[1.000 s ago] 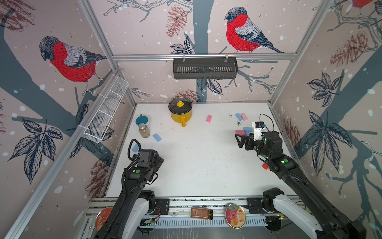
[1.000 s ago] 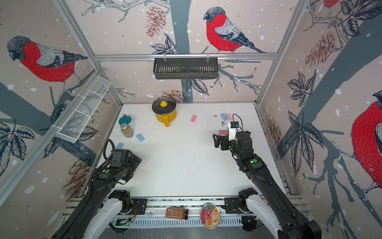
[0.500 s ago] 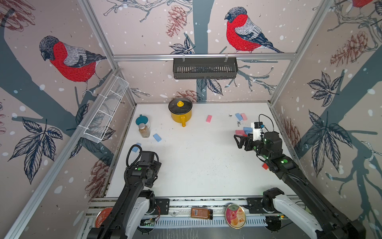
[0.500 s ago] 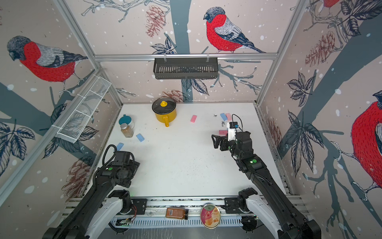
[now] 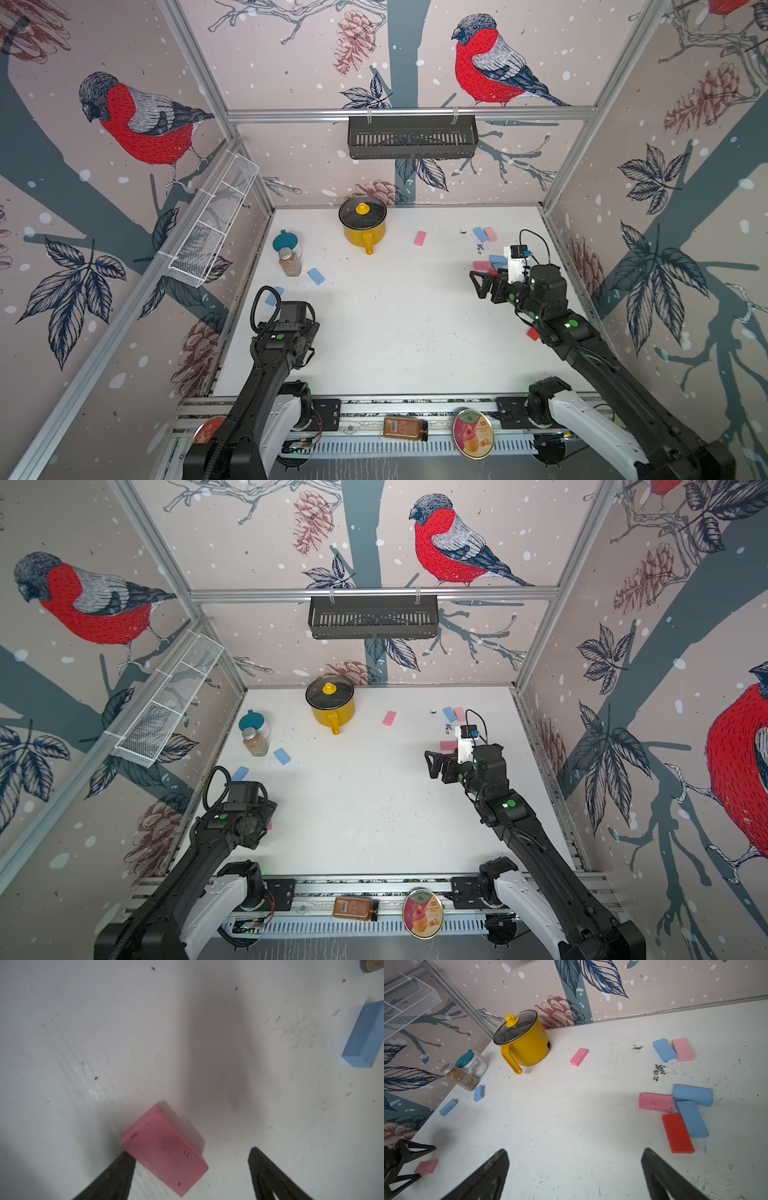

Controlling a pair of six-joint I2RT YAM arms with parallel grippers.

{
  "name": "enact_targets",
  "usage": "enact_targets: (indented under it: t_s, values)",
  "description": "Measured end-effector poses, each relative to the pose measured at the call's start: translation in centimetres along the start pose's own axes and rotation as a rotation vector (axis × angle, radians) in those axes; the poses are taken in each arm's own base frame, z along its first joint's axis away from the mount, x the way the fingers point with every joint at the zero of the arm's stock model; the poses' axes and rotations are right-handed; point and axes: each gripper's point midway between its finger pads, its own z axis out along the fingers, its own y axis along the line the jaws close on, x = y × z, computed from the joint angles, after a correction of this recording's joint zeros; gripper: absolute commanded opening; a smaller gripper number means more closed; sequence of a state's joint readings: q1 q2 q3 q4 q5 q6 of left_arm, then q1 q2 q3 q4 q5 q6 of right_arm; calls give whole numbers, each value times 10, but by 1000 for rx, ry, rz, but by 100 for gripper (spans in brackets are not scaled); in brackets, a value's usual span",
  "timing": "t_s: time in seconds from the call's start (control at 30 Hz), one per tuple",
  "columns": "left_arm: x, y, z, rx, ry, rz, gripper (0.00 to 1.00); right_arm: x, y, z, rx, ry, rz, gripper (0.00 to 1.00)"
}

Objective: Assemble the letter t with building blocks
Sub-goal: Pick up the building block from the center of the board.

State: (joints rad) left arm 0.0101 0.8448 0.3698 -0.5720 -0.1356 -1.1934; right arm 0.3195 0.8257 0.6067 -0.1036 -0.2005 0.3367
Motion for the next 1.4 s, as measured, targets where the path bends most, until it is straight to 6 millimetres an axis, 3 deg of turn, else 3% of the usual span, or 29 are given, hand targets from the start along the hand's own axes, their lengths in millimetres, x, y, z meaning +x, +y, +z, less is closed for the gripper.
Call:
enact_targets:
  t_s: [0.2,0.47,0.73,0.93,1.4]
  values:
    - [-7,-15,6,37,-25,68,61,2,-1,1,2,6,2,100]
    - [-8,-36,7,36,17,157,55,3,-1,1,1,6,1,100]
    - [2,-29,12,-19,85,236,39,2,-2,1,9,4,1,100]
    - [9,-29,15,-43,117,301,34,2,-3,0,15,0,1,100]
    - [18,-30,19,-110,95,413,36,4,-4,1,18,3,2,100]
